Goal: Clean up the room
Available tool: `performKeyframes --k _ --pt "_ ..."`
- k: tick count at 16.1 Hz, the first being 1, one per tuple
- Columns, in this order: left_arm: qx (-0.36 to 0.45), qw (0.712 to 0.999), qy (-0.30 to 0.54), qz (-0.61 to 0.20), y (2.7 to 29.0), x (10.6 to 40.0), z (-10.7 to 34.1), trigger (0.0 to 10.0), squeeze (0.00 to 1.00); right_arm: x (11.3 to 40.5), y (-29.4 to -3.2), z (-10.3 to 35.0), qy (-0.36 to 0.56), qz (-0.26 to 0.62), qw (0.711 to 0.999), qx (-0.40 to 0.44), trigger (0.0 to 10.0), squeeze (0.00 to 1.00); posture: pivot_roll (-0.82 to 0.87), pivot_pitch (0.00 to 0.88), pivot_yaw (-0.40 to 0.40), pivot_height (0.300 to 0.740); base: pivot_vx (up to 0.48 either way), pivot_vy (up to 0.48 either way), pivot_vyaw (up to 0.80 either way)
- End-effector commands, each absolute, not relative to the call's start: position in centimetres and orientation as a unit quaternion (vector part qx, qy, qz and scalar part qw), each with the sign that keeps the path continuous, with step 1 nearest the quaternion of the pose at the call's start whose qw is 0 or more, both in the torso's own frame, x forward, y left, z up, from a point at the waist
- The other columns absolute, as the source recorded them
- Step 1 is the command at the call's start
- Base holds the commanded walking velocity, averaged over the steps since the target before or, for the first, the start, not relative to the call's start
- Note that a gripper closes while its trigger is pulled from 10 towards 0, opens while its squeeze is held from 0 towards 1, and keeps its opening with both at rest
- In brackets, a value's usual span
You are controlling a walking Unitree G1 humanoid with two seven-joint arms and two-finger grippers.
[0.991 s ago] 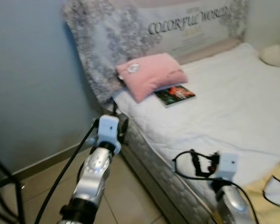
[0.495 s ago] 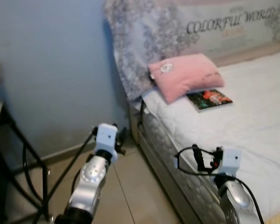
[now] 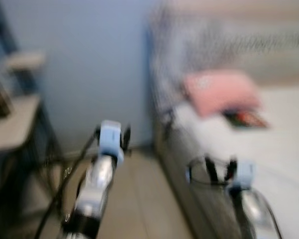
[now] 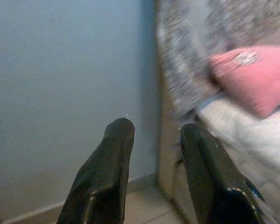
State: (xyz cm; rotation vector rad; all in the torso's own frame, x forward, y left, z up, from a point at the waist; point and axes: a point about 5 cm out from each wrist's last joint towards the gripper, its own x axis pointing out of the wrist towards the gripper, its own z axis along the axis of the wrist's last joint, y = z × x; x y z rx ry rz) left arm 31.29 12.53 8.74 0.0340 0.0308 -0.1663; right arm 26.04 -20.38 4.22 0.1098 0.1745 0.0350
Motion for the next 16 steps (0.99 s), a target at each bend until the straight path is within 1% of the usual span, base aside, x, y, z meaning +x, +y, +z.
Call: performKeyframes --k 1,5,6,8,11,15,16 --pt "0.028 0.997 0.013 -0.077 12.8 31.6 9.0 10.0 0.00 26.7 -19.9 4.4 0.085 0.021 0.994 0.063 10.0 0.00 0.11 0.000 0.041 0.740 0.480 0.000 0.46" --pt "0.032 0.997 0.013 -0.070 12.7 31.7 9.1 10.0 0.00 27.6 -18.9 4.7 0.081 0.036 0.994 0.067 10.0 0.00 0.12 0.000 0.031 0.740 0.480 0.000 0.46" --pt "0.036 0.997 0.010 -0.071 12.7 32.0 9.2 10.0 0.00 27.7 -18.7 4.4 0.089 0.035 0.993 0.068 10.0 0.00 0.13 0.000 0.027 0.740 0.480 0.000 0.00" --pt "0.041 0.997 0.007 -0.069 13.1 32.4 9.5 10.0 0.00 27.7 -18.9 4.2 0.094 0.023 0.994 0.061 10.0 0.00 0.13 0.000 0.026 0.740 0.480 0.000 0.00" --pt "0.041 0.997 0.008 -0.063 13.4 32.4 9.4 10.0 0.00 27.7 -19.4 4.2 0.093 0.008 0.994 0.061 10.0 0.00 0.13 0.000 0.028 0.740 0.480 0.000 0.00" --pt "0.042 0.997 0.007 -0.068 13.2 32.2 9.3 10.0 0.00 27.6 -19.6 4.4 0.083 0.001 0.995 0.050 10.0 0.00 0.13 0.000 0.029 0.740 0.480 0.000 0.62" --pt "0.046 0.996 0.006 -0.072 13.2 32.2 9.4 10.0 0.00 27.5 -19.8 4.4 0.081 -0.009 0.996 0.045 10.0 0.00 0.13 0.000 0.028 0.740 0.480 0.000 0.00"
